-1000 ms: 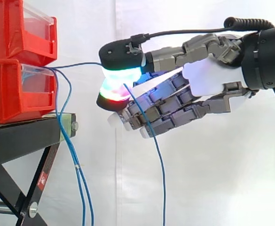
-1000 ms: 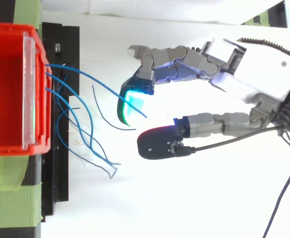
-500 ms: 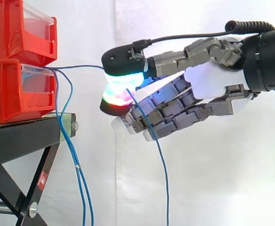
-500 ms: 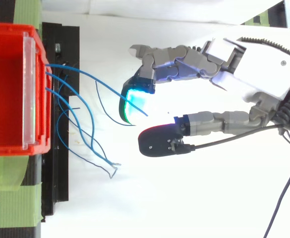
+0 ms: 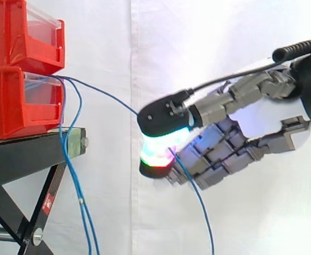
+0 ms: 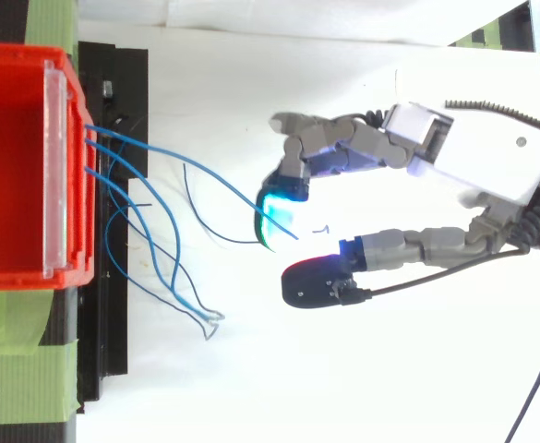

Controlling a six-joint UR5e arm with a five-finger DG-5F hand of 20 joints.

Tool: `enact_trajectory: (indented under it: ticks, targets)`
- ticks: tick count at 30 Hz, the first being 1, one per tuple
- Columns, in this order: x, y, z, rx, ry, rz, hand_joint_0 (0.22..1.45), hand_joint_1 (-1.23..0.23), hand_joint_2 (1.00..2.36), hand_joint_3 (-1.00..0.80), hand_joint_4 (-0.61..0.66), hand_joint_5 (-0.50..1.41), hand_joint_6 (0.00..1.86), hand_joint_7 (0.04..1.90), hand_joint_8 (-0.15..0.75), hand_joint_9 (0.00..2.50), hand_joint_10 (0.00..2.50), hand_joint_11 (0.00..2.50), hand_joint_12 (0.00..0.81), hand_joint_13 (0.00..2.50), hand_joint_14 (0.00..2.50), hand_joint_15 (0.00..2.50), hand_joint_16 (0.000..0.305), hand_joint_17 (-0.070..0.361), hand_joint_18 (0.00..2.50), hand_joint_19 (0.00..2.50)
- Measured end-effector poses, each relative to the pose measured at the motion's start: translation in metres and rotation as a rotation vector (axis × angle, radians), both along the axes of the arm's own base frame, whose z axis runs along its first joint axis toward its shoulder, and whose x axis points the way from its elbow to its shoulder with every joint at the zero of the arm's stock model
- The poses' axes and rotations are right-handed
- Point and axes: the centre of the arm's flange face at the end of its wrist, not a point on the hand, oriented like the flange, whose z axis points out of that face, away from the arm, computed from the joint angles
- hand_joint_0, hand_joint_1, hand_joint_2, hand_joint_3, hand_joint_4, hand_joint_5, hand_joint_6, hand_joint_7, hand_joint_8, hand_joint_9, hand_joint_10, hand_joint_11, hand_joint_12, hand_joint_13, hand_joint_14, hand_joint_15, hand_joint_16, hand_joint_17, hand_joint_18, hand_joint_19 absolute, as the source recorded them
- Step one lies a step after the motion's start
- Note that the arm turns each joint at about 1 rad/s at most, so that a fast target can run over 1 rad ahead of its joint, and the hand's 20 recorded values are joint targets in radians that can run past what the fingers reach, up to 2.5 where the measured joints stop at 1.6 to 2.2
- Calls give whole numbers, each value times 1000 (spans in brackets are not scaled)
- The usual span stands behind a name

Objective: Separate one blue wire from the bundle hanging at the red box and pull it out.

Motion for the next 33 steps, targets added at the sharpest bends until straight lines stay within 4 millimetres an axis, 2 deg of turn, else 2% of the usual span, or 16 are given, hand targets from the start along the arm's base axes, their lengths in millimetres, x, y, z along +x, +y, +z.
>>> enact_trajectory:
  ticks: [16, 26, 33]
  targets:
    - [-11, 14, -4, 14, 79, 29, 651, -877, 1019, -189, 78, -160, 753, 1163, 237, 570, 13, 457, 371, 123, 4, 107, 59, 132, 174, 134]
    - [-32, 21, -26, 63, 136, 22, 651, -876, 1020, -188, 75, -161, 754, 1151, 237, 569, 13, 473, 371, 123, 4, 107, 59, 132, 175, 127]
    - [-35, 27, -31, 75, 137, 31, 651, -877, 1019, -188, 76, -160, 754, 1152, 235, 567, 14, 455, 371, 124, 3, 107, 59, 132, 175, 126]
